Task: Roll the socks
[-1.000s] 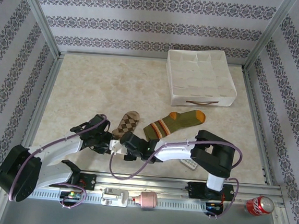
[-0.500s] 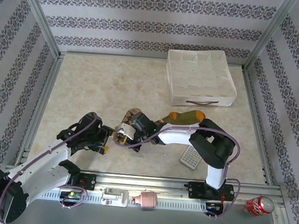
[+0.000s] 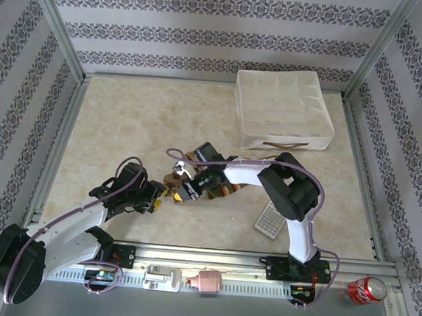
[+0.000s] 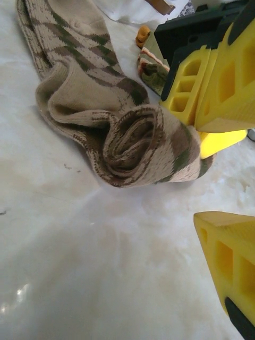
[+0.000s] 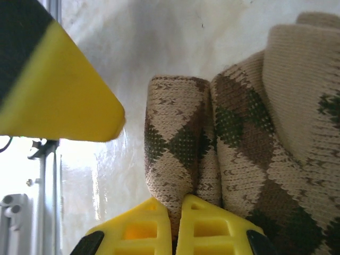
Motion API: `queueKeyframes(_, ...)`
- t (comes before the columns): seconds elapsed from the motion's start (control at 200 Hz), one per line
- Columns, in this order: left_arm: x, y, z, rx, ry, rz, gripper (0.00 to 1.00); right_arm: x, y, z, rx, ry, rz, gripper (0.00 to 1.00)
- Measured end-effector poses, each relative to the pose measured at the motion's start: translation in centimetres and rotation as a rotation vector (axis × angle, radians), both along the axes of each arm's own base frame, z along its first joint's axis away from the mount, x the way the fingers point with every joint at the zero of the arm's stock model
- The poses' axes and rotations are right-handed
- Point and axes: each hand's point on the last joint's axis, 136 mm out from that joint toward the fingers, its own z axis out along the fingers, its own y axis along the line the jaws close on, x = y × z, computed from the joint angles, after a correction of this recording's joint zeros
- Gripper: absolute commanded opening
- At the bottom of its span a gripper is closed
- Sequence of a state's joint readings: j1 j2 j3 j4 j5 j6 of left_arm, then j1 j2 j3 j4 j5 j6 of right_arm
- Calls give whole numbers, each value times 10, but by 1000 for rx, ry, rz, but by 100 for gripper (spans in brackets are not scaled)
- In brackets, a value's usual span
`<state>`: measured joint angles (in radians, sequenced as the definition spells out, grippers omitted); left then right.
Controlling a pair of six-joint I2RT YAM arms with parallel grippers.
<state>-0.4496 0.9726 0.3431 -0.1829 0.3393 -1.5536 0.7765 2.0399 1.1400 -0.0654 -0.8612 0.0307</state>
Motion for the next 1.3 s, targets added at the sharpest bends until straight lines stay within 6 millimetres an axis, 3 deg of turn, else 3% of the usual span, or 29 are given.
queueKeyframes(0.315,17,-8,-8,-11,-48,-12,44,4,-2,-1,1,157,-29,0)
queueKeyframes(0.645,22,-11,-13,-6,-53,-21,41,8,-3,-1,-17,275,-42,0)
queueKeyframes(0.744,24,-11,-21,7,-33,-26,34,9,-3,-1,-21,306,-47,0)
queueKeyframes(0.919,30,-15,-21,18,-18,-31,0,10,-4,-1,-26,346,-56,0)
queueKeyframes(0.994,30,-15,-21,26,-3,-37,0,9,-4,-1,-31,353,-56,0)
queueKeyframes(1.169,20,-14,-20,39,77,-43,0,3,-8,2,-35,201,-36,37)
queueKeyframes(1.299,1,-6,-20,58,151,-34,0,-17,-28,15,-55,-71,-34,50)
